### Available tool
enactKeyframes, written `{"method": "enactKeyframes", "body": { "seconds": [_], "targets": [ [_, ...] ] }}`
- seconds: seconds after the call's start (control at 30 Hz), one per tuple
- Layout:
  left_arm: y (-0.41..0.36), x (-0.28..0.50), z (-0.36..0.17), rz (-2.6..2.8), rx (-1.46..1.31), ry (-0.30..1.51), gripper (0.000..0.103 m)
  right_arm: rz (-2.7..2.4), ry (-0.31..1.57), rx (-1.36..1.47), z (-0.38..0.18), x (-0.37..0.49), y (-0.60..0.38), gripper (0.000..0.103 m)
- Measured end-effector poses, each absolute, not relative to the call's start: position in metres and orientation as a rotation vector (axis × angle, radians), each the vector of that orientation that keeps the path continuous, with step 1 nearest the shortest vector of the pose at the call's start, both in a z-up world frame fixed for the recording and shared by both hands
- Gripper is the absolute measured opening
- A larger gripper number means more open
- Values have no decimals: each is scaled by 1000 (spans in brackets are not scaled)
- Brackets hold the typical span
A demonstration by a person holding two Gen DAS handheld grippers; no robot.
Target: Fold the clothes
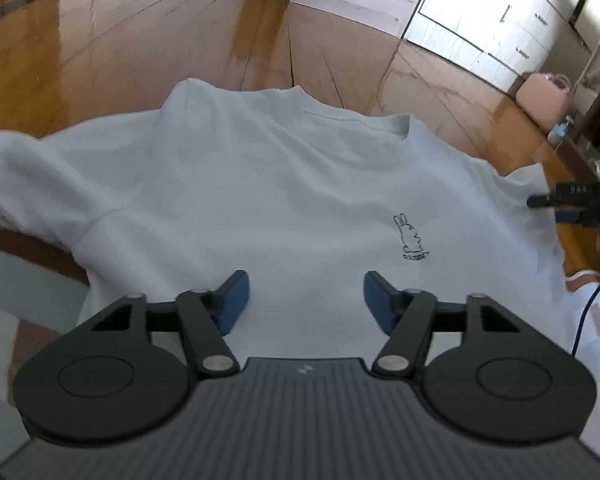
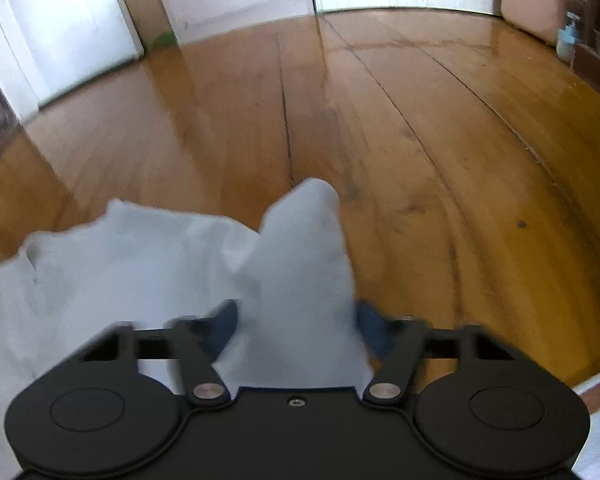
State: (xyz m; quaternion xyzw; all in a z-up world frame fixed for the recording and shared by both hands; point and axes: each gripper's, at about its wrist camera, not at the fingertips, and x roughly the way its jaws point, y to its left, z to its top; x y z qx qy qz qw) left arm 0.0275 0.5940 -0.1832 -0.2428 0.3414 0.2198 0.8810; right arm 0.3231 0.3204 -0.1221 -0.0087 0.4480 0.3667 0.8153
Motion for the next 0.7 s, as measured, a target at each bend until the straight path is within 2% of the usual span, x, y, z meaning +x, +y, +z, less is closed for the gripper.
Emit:
{"method": "enactKeyframes", "body": {
  "seconds": [0.03,0.17,0.37,0.4,0.5,0.57,0.63,0.7],
  "targets": [
    [595,29,-183,452,-519,712,62,815,952,19,-119,314,324,8],
    [602,26,-171,365,-649,657,62,945,935,169,-105,275,340,6],
    [613,19,-159,332,-767,572,62,1374,952,-120,-99,163,394,7],
    [615,17,-160,348,-768,574,62,1438,953,-169,-100,147,401,10],
    [622,15,-172,369,-776,605,62,1460,1086,-298,-124,147,409,17],
    [625,11,-180,376,-803,613,62,1494,1178,-211,-123,163,402,18],
    [625,13,-182,377,-809,618,63,1527,1270,-115,-121,179,395,29],
    [622,17,-182,366,-787,625,64,1497,1226,-19,-108,201,380,56]
  ]
}}
